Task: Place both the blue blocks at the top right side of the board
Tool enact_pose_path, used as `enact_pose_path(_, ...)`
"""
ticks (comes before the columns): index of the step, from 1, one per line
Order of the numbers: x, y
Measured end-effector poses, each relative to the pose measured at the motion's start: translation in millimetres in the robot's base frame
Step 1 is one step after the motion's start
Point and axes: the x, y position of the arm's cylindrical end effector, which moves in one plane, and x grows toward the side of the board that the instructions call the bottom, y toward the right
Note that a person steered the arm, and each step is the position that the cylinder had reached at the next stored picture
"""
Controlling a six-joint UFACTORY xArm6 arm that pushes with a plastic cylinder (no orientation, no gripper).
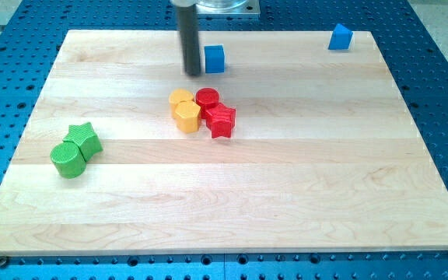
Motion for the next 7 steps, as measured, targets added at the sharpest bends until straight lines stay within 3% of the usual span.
enact_pose_path(1, -3, 143)
enact_pose_path(2, 22, 76)
enact_pose_path(3, 2, 19)
enact_pose_path(4, -34, 34)
enact_pose_path(5, -42, 128)
enact_pose_path(6, -30, 160)
enact_pose_path(7, 2, 157)
